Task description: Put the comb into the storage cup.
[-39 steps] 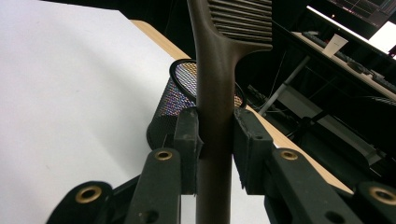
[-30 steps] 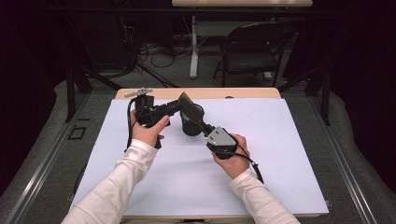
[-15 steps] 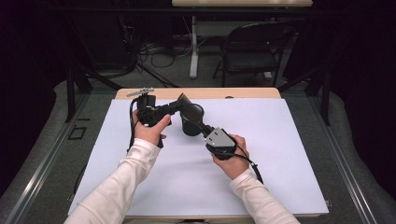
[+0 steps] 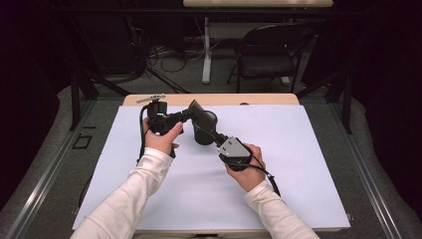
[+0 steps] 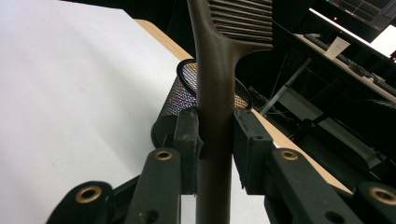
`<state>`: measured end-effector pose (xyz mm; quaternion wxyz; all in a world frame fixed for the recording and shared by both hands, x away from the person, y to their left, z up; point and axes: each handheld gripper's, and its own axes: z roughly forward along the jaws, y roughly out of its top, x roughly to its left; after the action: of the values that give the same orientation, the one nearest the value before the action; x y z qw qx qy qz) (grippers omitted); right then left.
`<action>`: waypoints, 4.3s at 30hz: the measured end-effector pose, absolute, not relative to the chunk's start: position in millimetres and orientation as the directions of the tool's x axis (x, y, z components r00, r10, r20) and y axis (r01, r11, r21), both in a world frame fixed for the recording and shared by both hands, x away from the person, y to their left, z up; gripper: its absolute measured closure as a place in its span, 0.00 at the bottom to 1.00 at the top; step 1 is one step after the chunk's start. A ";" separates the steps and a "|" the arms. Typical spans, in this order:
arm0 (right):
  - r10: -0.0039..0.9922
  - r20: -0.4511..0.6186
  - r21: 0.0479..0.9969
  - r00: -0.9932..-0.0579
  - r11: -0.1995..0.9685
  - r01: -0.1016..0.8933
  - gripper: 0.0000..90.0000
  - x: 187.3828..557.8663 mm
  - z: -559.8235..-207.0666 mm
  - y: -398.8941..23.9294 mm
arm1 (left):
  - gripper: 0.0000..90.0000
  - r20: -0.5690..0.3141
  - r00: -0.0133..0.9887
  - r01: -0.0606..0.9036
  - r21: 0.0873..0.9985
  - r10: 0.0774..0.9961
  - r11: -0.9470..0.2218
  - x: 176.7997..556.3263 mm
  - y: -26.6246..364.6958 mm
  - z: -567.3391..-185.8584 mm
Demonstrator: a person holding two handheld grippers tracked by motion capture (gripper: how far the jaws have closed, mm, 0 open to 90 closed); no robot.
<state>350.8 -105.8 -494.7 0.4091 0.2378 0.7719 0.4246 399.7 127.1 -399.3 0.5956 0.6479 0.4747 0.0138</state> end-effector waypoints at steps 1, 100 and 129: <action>0.715 -0.430 0.850 -0.552 0.526 0.019 0.81 350.8 -494.7 -105.8 | 0.92 -0.548 0.549 0.599 0.785 0.632 0.160 399.7 127.1 -399.3; 0.762 -0.394 0.891 -0.513 0.454 -0.009 0.26 347.8 -483.7 -107.5 | 0.94 -0.599 0.457 0.565 0.766 0.657 0.305 410.2 155.8 -378.5; 0.770 -0.225 0.934 -0.596 0.345 0.093 0.04 346.1 -468.3 -120.8 | 0.94 -0.549 0.449 0.519 0.802 0.705 0.294 428.4 159.7 -354.9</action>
<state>346.1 -120.8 -468.3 0.3434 0.2898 0.7447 0.4935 428.4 159.7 -354.9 0.6142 0.5891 0.5196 0.0758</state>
